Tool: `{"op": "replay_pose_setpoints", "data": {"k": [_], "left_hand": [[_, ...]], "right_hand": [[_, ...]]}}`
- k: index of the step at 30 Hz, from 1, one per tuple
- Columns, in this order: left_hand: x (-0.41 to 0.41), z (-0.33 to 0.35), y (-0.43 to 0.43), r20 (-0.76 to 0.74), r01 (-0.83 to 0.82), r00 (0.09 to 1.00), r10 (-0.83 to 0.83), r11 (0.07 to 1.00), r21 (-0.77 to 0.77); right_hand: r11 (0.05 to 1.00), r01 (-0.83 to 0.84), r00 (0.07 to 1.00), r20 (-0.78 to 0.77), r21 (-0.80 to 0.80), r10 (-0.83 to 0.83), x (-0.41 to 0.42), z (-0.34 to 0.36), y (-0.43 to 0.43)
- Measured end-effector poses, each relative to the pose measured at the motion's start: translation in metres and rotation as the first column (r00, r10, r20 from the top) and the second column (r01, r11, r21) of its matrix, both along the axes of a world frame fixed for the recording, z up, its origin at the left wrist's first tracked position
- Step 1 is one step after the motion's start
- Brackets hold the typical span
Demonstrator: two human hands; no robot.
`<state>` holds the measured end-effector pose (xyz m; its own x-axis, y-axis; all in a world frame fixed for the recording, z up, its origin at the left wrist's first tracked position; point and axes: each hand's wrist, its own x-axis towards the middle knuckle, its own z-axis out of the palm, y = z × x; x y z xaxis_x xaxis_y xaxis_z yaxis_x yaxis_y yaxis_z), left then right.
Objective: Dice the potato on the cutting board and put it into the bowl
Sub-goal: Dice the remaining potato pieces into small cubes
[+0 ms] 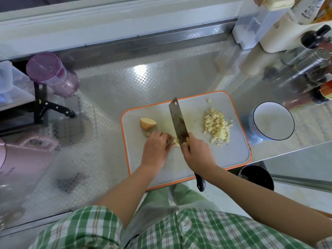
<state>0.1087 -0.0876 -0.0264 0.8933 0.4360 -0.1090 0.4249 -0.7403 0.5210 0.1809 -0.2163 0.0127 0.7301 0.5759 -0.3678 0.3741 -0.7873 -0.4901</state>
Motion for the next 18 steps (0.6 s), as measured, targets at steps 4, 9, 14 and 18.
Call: {"op": "replay_pose_setpoints", "data": {"k": [4, 9, 14, 18], "left_hand": [[0.002, 0.000, -0.001, -0.014, -0.014, 1.000, 0.014, 1.000, -0.013], [0.003, -0.002, -0.003, -0.023, -0.042, 0.999, 0.041, 0.999, -0.017], [0.003, -0.005, -0.003, -0.016, -0.052, 0.999, 0.052, 0.999, -0.008], [0.004, -0.007, -0.003, -0.012, -0.058, 0.998, 0.058, 0.998, -0.028]], "right_hand": [[0.999, -0.044, 0.999, 0.002, -0.013, 0.044, -0.005, 0.002, 0.000], [0.996, -0.074, 0.997, -0.013, -0.057, 0.074, -0.009, -0.001, 0.003], [0.991, -0.096, 0.995, -0.010, -0.095, 0.095, -0.010, -0.006, 0.008], [0.992, -0.078, 0.997, -0.023, -0.104, 0.076, -0.012, -0.011, 0.009]]}}
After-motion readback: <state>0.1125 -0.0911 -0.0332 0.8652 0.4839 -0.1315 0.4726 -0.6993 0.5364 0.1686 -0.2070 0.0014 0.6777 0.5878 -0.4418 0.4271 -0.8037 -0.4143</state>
